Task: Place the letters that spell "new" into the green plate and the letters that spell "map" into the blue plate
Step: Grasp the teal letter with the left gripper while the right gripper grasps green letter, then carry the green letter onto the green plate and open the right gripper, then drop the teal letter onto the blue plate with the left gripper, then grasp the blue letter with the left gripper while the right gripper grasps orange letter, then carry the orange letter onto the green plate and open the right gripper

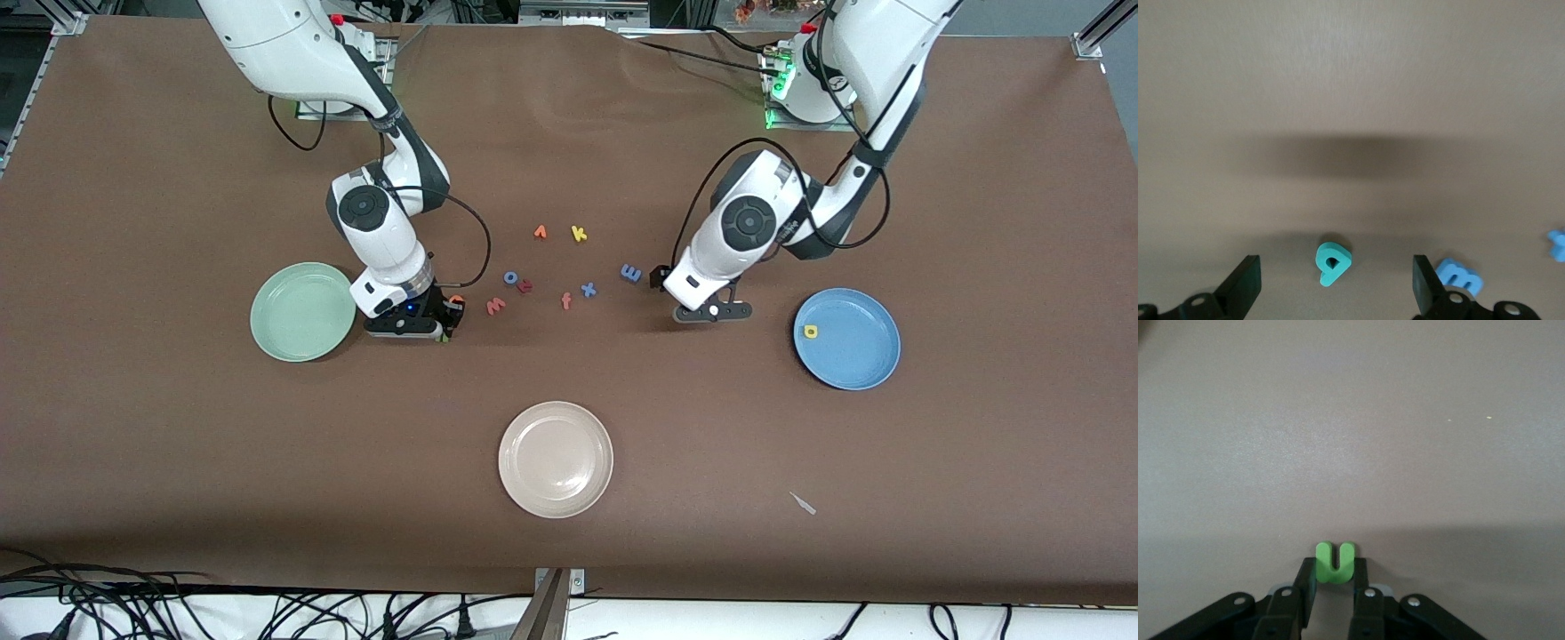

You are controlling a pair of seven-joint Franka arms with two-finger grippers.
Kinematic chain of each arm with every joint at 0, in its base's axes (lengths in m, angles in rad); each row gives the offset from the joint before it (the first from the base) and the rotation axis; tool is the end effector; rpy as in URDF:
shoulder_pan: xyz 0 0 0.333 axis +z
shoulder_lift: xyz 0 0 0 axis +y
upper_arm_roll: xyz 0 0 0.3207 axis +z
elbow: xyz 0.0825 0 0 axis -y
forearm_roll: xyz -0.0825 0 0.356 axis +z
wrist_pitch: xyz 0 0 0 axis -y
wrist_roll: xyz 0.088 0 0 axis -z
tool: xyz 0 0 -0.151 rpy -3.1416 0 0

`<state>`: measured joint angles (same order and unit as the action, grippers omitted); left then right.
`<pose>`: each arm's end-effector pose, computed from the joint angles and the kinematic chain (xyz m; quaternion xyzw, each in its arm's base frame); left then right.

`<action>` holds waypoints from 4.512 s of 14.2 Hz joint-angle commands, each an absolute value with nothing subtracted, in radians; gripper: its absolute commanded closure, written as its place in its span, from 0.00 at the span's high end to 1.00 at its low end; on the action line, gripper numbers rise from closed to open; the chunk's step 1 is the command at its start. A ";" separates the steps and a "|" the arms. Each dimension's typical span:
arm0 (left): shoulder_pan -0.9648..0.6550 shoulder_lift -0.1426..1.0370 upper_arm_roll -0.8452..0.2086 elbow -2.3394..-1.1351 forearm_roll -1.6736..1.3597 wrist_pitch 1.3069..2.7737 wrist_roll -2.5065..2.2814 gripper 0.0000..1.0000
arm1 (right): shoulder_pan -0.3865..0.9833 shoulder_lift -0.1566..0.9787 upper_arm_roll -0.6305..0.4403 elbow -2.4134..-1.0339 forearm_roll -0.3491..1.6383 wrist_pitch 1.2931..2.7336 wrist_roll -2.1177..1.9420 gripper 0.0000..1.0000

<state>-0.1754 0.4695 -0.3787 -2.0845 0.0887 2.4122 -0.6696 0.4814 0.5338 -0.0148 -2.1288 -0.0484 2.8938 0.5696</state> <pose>0.4720 -0.2929 0.1869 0.9963 0.0371 -0.0755 0.0169 0.5274 0.2682 0.1624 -0.9929 0.0271 -0.1062 0.0465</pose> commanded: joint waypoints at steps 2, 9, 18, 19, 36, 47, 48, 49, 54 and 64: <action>-0.212 0.486 -0.373 -2.160 0.147 2.517 -0.744 0.99 | 0.489 0.488 -0.047 -2.086 -0.069 2.750 0.513 0.12; -0.212 0.503 -0.373 -2.169 0.190 2.508 -0.746 0.55 | 0.485 0.354 -0.230 -2.039 -0.066 2.444 0.151 0.12; -0.186 0.496 -0.368 -2.113 0.219 2.366 -0.674 0.04 | 0.482 0.183 -0.359 -2.279 -0.049 2.395 0.063 0.23; -0.158 0.494 -0.370 -2.059 0.218 2.264 -0.622 0.04 | 0.482 0.163 -0.364 -2.302 -0.049 2.395 0.063 0.31; 0.222 0.607 -0.367 -1.795 0.389 1.939 0.129 0.69 | 0.583 0.319 -0.072 -2.273 -0.049 2.661 0.751 0.82; 0.198 0.577 -0.589 -1.784 0.215 1.965 -0.475 1.00 | 0.623 0.489 -0.075 -2.154 -0.058 2.752 0.870 0.80; 0.198 0.577 -0.618 -1.813 0.215 2.009 -0.550 1.00 | 0.623 0.498 -0.075 -2.154 -0.060 2.766 0.876 0.77; 0.196 0.577 -0.650 -1.854 0.221 2.076 -0.642 1.00 | 0.626 0.503 -0.075 -2.154 -0.060 2.770 0.877 0.76; 0.071 0.584 -0.689 -1.993 0.362 2.302 -0.946 1.00 | 0.629 0.514 -0.075 -2.154 -0.060 2.776 0.877 0.50; -0.089 0.683 -0.672 -1.982 0.554 2.385 -1.186 1.00 | 0.624 0.439 -0.129 -2.151 -0.064 2.673 0.725 0.13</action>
